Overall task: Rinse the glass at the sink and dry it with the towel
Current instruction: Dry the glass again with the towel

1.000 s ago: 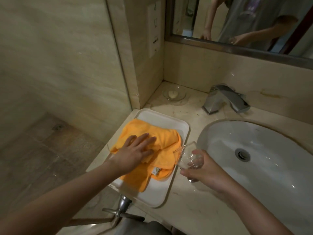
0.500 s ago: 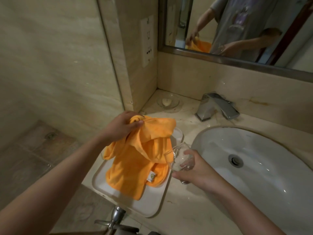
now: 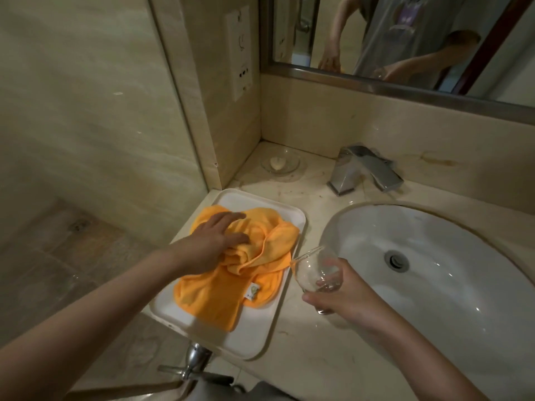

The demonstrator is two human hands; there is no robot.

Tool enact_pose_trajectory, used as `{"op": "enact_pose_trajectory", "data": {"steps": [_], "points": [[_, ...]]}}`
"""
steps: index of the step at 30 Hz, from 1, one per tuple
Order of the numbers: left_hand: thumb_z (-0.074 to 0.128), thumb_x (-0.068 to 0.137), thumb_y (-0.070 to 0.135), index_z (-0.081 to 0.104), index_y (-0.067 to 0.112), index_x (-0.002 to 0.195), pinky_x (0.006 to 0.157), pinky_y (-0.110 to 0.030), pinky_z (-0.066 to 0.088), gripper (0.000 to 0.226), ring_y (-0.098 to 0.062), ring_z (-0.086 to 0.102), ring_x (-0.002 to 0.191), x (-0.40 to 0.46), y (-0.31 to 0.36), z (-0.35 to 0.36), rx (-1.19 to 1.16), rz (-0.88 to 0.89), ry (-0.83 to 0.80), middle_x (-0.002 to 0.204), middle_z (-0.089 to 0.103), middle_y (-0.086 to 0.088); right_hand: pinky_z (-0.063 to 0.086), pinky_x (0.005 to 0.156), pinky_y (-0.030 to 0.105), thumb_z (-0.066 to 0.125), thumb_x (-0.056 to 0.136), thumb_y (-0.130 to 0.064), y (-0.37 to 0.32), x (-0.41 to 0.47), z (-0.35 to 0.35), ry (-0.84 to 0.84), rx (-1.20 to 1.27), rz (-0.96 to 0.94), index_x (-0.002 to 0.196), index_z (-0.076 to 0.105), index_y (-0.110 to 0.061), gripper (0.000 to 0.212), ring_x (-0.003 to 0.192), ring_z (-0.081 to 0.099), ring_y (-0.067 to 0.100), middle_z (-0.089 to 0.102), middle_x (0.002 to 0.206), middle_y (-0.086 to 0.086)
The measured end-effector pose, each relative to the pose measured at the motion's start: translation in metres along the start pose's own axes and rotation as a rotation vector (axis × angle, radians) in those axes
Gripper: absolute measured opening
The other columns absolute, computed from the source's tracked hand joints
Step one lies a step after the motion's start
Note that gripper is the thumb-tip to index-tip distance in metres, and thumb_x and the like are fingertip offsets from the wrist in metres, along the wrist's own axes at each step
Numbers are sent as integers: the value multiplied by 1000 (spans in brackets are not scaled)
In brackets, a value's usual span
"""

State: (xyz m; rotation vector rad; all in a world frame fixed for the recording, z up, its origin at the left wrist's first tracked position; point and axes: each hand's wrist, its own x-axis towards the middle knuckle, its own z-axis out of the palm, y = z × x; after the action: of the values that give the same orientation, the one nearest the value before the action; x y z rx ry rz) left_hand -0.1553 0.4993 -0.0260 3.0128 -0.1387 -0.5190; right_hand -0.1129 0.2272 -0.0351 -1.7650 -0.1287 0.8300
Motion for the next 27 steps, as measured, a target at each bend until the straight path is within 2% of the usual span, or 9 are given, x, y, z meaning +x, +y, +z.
{"op": "enact_pose_trajectory", "data": {"steps": [2,4,7,9,14,18,21,23,27], "points": [[57,88,22,43,26,133,114,-47,21,47,-31,10,144,0,11,8,137,80,150,155,15,-6,50,59,27,77,69,0,3,-2,0,3,15,12,117,43,-19,63,63,57,11,59,86,1],[64,82,16,54,15,124,105,-46,34,44,-34,36,134,5,14,7,129,127,240,144,40,-12,50,60,28,78,68,-2,6,-4,1,12,16,15,114,44,-22,60,64,58,11,61,86,1],[65,83,16,55,12,122,91,-35,47,41,-26,54,115,12,-1,-20,-48,-41,224,129,51,-5,51,60,27,78,69,-3,6,-7,0,27,16,8,115,43,-22,61,66,59,11,60,87,-1],[69,81,23,58,10,115,86,-33,48,38,-26,57,108,14,-20,-42,-84,-144,175,120,57,-7,51,60,26,77,70,-3,6,-9,-2,35,22,-2,117,42,-22,62,68,60,11,59,89,-1],[61,88,23,64,9,115,86,-29,45,30,-24,60,104,10,-43,-68,-92,-151,115,116,65,-9,52,68,28,78,70,-6,-3,-13,-5,-30,-9,-42,119,44,-24,63,81,61,14,61,101,0],[55,92,11,62,6,118,87,-31,41,28,-29,58,110,9,-40,-66,-286,-211,270,119,64,-13,43,77,3,83,64,-16,-20,0,2,-152,-380,-209,118,33,-41,77,104,51,0,45,123,-11],[55,91,11,61,9,118,84,-27,39,28,-27,57,111,10,-39,-49,-455,-255,367,118,62,-10,45,97,22,84,63,-22,-28,16,22,-271,-457,-224,126,34,-38,82,116,48,7,42,130,-11],[61,88,14,57,14,124,92,-31,42,36,-25,54,117,9,-37,-31,-548,-242,372,127,58,-7,49,95,32,84,63,-24,-29,25,35,-331,-458,-168,129,36,-34,81,111,54,12,48,127,-8],[80,65,42,26,25,146,107,-41,36,98,-29,39,132,-10,-47,8,-573,-299,202,145,39,-9,55,71,20,78,71,-11,-24,34,49,-397,-268,-44,123,37,-29,68,90,59,10,48,112,-10]]}}
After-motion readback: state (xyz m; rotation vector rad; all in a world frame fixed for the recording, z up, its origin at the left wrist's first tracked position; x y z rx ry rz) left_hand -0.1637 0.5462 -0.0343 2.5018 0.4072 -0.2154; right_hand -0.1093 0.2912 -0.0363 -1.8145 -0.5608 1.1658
